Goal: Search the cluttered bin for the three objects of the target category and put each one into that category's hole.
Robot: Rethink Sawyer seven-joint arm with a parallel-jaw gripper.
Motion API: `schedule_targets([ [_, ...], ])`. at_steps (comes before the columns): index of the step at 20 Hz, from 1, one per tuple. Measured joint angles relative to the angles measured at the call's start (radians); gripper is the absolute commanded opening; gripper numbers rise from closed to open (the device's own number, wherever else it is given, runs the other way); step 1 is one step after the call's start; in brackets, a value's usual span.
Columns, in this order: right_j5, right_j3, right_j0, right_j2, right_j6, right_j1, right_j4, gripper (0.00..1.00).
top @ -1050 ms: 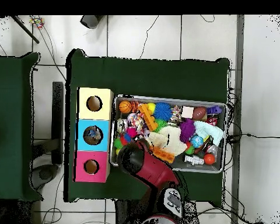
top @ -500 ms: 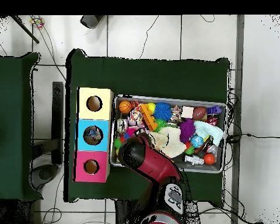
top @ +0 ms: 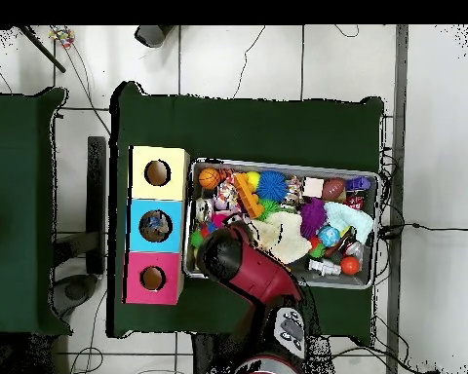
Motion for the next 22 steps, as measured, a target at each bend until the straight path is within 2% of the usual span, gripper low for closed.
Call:
schedule_targets([
  [10, -0.061, 0.022, 0.009, 0.000, 0.000, 0.001, 0.000, 1.00],
  [15, -0.117, 0.074, 0.005, 0.001, 0.000, -0.001, -0.007, 1.00],
  [22, -0.177, 0.176, -0.050, 0.008, 0.000, -0.028, -0.083, 1.00],
])
